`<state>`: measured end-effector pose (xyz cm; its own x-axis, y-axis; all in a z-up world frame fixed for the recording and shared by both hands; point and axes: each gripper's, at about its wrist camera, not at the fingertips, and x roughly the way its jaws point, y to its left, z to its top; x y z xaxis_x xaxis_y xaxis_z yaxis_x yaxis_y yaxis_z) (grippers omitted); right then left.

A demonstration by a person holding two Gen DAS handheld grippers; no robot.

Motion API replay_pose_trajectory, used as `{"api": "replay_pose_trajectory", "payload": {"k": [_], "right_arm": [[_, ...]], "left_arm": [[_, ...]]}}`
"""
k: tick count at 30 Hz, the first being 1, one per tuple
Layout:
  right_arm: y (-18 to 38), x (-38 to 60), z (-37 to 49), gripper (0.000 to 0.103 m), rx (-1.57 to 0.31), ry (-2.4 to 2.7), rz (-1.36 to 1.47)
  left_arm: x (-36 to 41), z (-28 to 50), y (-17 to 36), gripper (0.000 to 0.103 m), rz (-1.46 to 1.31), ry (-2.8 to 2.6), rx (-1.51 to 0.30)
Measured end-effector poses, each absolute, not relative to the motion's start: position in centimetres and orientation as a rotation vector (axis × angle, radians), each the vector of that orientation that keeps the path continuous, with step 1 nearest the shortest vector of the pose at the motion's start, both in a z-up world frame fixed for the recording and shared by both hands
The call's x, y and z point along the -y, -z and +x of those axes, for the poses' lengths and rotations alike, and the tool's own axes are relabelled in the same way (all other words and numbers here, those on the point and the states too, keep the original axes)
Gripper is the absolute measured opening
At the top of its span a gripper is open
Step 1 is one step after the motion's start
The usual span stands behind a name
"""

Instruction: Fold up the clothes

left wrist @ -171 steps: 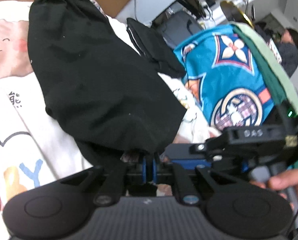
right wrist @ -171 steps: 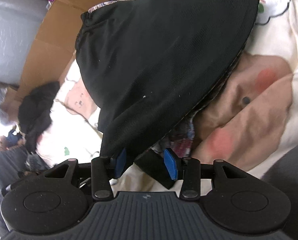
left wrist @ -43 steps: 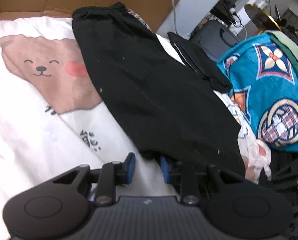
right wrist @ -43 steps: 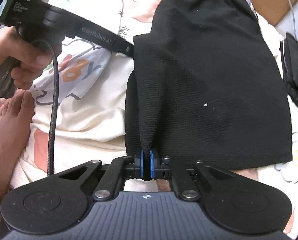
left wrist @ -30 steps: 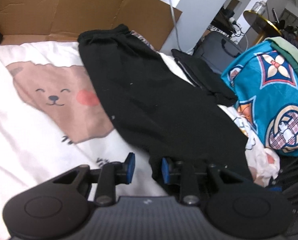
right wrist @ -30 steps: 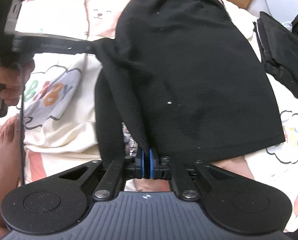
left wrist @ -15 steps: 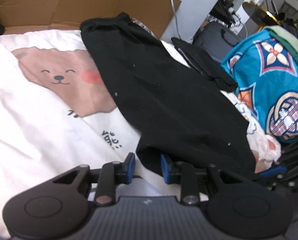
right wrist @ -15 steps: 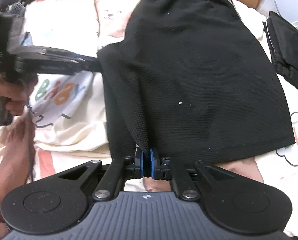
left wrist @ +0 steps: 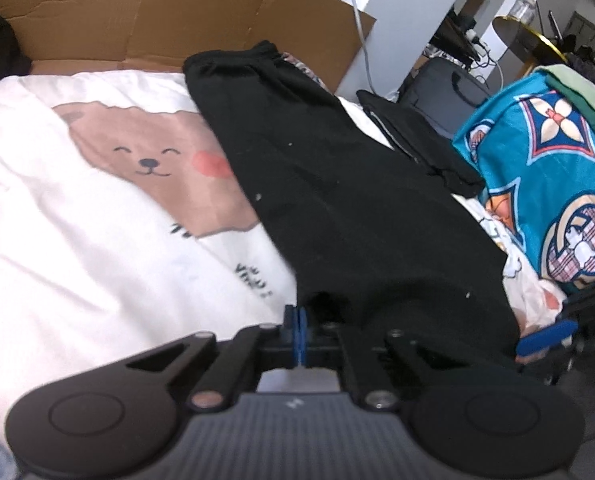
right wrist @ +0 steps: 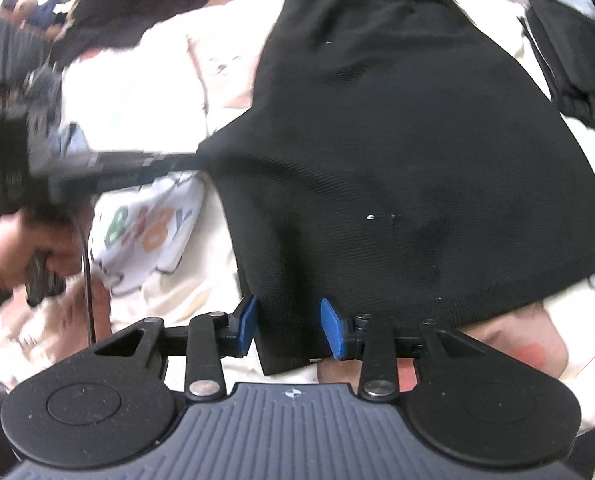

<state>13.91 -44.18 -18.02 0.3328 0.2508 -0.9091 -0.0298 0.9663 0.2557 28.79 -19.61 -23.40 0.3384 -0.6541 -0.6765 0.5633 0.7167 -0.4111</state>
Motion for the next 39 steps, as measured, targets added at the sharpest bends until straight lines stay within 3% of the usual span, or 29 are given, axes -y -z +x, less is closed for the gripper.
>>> {"api": "replay_pose_trajectory", "payload": {"k": [17,26,39], "right_arm": [[18.8,44.9,15.6,0.042,-1.121,-0.208,0.400],[22.9,42.3,16.9,0.033,-1.322,-0.144,0.287],[21.1,43.3,15.1,0.034,-1.428,-0.185,0.180]], "left_arm": [[17.6,29.6,21.3,0.000,-0.171,0.785,-0.910],[21.7,29.9,20.4,0.001,-0.148,0.933,-0.878],[21.5,29.2,24.5,0.001,-0.107,0.855,-1.032]]}}
